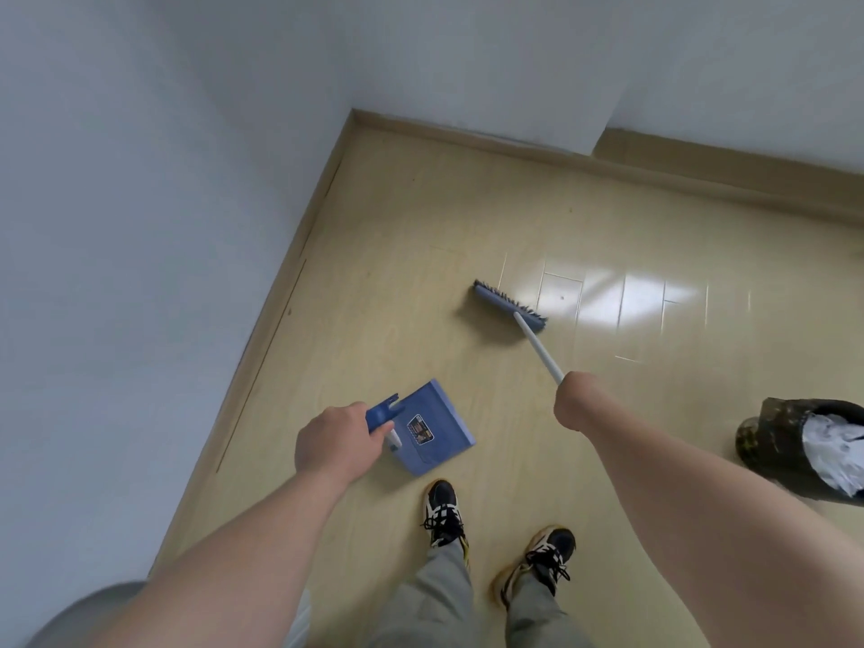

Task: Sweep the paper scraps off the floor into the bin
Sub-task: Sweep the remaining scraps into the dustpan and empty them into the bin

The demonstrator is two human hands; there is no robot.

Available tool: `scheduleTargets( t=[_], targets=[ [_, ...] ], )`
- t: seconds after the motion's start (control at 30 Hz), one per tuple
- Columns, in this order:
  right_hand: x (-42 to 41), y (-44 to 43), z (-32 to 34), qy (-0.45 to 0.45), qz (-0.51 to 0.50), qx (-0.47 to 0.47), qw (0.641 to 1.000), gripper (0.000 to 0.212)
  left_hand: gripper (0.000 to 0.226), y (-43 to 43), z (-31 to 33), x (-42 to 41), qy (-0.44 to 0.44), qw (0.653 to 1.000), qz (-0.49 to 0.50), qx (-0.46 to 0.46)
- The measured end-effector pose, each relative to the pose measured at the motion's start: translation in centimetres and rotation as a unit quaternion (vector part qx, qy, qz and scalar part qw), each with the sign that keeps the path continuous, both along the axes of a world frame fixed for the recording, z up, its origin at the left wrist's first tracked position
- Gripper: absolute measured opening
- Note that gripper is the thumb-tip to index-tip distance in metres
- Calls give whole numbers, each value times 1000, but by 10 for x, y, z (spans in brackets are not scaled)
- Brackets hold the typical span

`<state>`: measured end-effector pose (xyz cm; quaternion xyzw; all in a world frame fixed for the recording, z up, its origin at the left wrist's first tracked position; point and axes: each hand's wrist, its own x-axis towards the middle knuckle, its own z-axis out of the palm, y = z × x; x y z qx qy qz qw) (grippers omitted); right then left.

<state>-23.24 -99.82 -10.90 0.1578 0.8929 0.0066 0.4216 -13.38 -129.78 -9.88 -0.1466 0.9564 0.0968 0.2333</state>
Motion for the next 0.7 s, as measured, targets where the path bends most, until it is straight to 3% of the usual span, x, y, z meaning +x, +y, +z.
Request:
scheduleTargets(
  t=[0.17,0.33,0.7],
  targets=[
    [58,30,-13,-62,73,-2,995,37,42,3,-7,-1,-6,1000,-1,10],
    [125,50,7,-103,53,-35,993,33,47,10,1,-2,-17,999,-42,9],
    [120,98,55,0,-162,-31,986,23,43,0,-9,-20,-46,997,-43,32]
  ],
)
